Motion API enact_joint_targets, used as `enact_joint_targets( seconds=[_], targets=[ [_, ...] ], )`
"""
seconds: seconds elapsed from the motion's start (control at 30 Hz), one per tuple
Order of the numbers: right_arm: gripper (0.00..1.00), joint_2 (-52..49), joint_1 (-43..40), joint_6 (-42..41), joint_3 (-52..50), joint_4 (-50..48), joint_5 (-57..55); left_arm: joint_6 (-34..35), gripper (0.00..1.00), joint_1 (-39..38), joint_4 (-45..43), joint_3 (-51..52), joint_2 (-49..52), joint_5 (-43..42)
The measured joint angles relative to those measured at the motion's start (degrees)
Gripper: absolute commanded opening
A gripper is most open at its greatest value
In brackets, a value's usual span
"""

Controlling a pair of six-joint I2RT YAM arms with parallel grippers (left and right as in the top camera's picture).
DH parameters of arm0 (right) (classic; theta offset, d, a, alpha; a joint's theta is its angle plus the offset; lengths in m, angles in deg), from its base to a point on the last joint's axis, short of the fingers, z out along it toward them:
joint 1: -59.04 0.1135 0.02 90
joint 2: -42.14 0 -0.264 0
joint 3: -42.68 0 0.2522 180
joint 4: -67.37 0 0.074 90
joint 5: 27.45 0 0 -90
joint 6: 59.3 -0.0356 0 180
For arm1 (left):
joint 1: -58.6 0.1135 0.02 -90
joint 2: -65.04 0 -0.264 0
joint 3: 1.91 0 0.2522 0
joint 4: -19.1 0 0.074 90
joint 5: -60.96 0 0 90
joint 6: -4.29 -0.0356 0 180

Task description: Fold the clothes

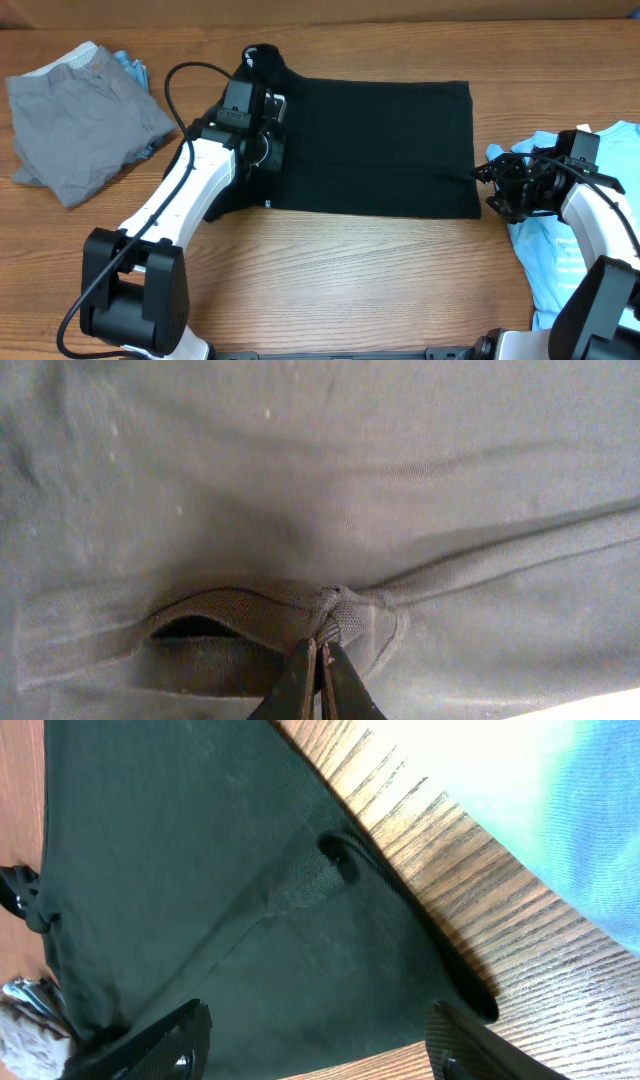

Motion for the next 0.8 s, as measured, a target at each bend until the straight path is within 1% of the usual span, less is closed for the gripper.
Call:
enact_joint_targets(
  seconds=[0.03,0.07,0.1,0.13,0.2,0.27,0.4,0.43,0.47,0.5,0.53,0.57,0.6,0.67,0.77,0.8],
  targets=[
    [0.72,0.0,0.0,0.0,0.0,0.0,0.0,-0.3,0.17,0.0,-0.6,0.0,0.1,0.0],
    [0.72,0.0,0.0,0.0,0.0,0.0,0.0,-0.6,0.36,0.0,-1.2,0.0,0.2,0.0],
    [0.72,0.0,0.0,0.0,0.0,0.0,0.0,-0.5,0.5,0.0,-1.7,0.0,0.3,0.0],
    [0.72,0.0,0.0,0.0,0.0,0.0,0.0,-0.6,0.58,0.0,-2.0,0.0,0.5,0.0],
    [0.72,0.0,0.0,0.0,0.0,0.0,0.0,-0.6,0.68,0.0,-1.8,0.0,0.7,0.0],
    [0.72,0.0,0.0,0.0,0.0,0.1,0.0,-0.6,0.68,0.0,-0.6,0.0,0.9,0.0],
    [0.72,0.0,0.0,0.0,0.0,0.2,0.0,-0.6,0.66,0.2,3.2,-0.1,0.9,0.4],
    [0.72,0.0,0.0,0.0,0.0,0.3,0.0,-0.6,0.59,0.5,4.6,-0.2,0.9,0.5],
    [0.72,0.0,0.0,0.0,0.0,0.3,0.0,-0.5,0.48,0.9,6.1,-0.2,0.9,0.6],
    [0.72,0.0,0.0,0.0,0.0,0.3,0.0,-0.5,0.31,1.4,7.6,-0.4,0.9,0.8],
    [0.72,0.0,0.0,0.0,0.0,0.3,0.0,-0.6,0.2,2.1,9.0,-0.4,0.9,1.2],
    [0.72,0.0,0.0,0.0,0.0,0.3,0.0,-0.9,0.13,2.9,10.3,-0.4,0.9,1.7],
    [0.72,0.0,0.0,0.0,0.0,0.3,0.0,-1.0,0.11,3.8,11.2,-0.4,0.9,2.2],
    [0.72,0.0,0.0,0.0,0.0,0.3,0.0,-1.3,0.11,5.3,11.3,-0.4,1.0,2.8],
    [0.72,0.0,0.0,0.0,0.0,0.2,0.0,-1.3,0.04,6.8,9.9,-0.4,1.5,2.0],
    [0.72,0.0,0.0,0.0,0.0,0.3,0.0,-1.4,0.04,7.0,9.5,-0.4,1.8,1.2]
  ],
)
